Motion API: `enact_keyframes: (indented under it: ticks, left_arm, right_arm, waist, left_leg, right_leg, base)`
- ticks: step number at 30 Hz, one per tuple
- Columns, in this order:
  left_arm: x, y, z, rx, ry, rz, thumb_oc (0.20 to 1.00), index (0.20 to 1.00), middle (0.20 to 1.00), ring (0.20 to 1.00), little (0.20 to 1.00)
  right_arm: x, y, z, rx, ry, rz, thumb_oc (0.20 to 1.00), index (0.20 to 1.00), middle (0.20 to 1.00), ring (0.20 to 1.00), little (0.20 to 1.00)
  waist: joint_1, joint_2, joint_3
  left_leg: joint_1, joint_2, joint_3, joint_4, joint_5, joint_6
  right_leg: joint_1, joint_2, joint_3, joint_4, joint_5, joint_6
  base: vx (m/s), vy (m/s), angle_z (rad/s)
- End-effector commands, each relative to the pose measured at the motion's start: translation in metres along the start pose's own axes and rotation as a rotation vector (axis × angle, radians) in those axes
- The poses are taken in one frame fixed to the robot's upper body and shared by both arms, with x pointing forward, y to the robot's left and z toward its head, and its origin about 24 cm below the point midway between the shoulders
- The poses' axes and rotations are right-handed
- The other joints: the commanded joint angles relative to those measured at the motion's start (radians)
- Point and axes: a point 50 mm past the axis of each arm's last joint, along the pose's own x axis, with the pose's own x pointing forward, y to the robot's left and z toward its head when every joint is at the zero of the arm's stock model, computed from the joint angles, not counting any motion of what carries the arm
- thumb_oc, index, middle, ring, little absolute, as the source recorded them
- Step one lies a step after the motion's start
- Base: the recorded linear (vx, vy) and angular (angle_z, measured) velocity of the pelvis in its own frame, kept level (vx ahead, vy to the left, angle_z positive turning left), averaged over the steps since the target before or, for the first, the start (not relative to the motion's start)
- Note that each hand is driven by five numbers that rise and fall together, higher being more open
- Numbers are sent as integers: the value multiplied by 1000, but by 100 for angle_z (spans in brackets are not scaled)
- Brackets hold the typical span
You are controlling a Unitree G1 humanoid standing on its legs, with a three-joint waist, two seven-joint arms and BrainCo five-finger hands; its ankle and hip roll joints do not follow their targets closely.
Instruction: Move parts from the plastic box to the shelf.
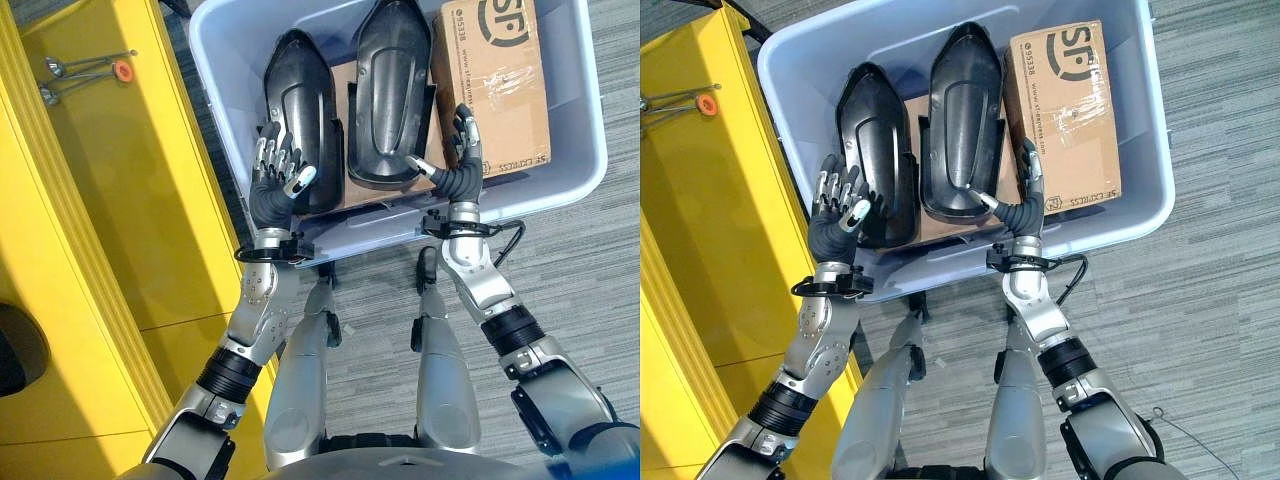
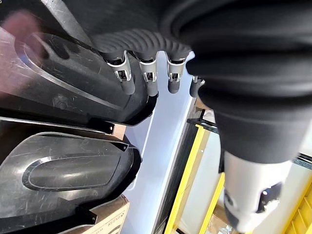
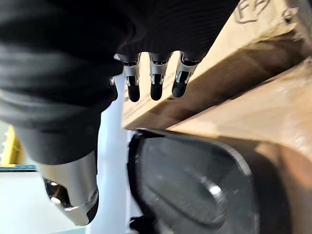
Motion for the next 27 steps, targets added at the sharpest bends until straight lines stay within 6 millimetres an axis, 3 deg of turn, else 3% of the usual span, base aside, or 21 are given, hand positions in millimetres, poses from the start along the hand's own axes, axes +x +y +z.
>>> enact_keyframes:
  ticks: [1,27]
  left_arm:
    - [8,-14,32,-30,-175,-73,1000,1000,1000,1000,1000]
    - [9,-19,35,-56,-175,-113,1000,1000,1000,1000,1000]
  right_arm:
    - [11,1,15,35,-71,-42,1000,1000,1000,1000,1000]
    - [48,-13,13,-58,-33,-157,1000,1000,1000,1000,1000]
  waist:
    - [24,-2,-18]
    - [51,5,5]
  left_leg:
    - [15,48,-23,54,-45,-88]
    - [-73,35,-46,111,-65,-83]
  right_leg:
    - [-38,-41,-4,3,147,44]
    - [-98,-36,-10,38,137,36]
  base:
    - [0,0,0]
    - [-1,0,1]
